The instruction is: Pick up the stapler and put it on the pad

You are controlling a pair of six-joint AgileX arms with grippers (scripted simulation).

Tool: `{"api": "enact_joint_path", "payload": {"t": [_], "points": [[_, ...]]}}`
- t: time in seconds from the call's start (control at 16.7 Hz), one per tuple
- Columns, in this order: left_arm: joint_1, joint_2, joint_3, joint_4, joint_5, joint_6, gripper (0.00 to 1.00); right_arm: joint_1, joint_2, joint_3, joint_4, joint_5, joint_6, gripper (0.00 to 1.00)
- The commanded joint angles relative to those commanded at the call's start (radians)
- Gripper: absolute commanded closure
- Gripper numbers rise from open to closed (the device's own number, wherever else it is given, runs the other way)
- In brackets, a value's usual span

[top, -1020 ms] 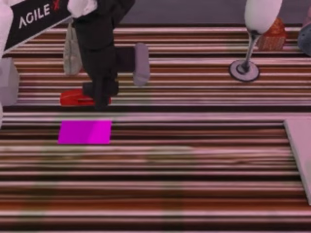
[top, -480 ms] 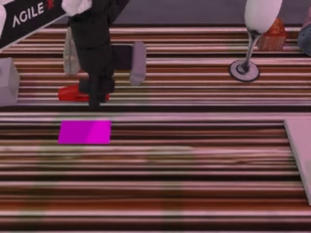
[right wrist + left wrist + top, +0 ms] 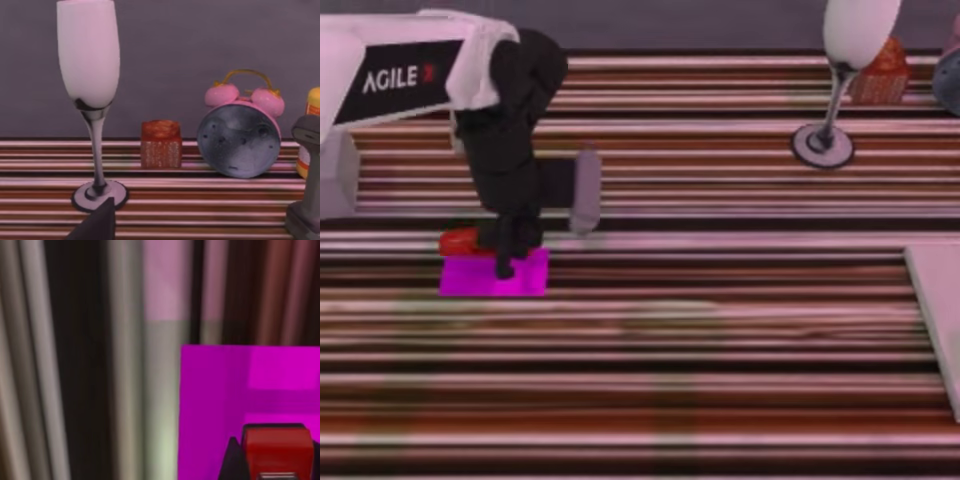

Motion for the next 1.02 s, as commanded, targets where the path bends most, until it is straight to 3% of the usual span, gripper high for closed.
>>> {"api": "enact_joint_path", "payload": {"t": [0.3, 1.02], "points": [[0.004, 0.006, -0.025, 0.026, 0.001, 0.007, 1.0, 0.0, 0.0, 0.0, 0.0, 0.0, 0.0, 0.0], [0.004, 0.006, -0.025, 0.026, 0.001, 0.007, 0.1, 0.0, 0.0, 0.0, 0.0, 0.0, 0.0, 0.0]]}}
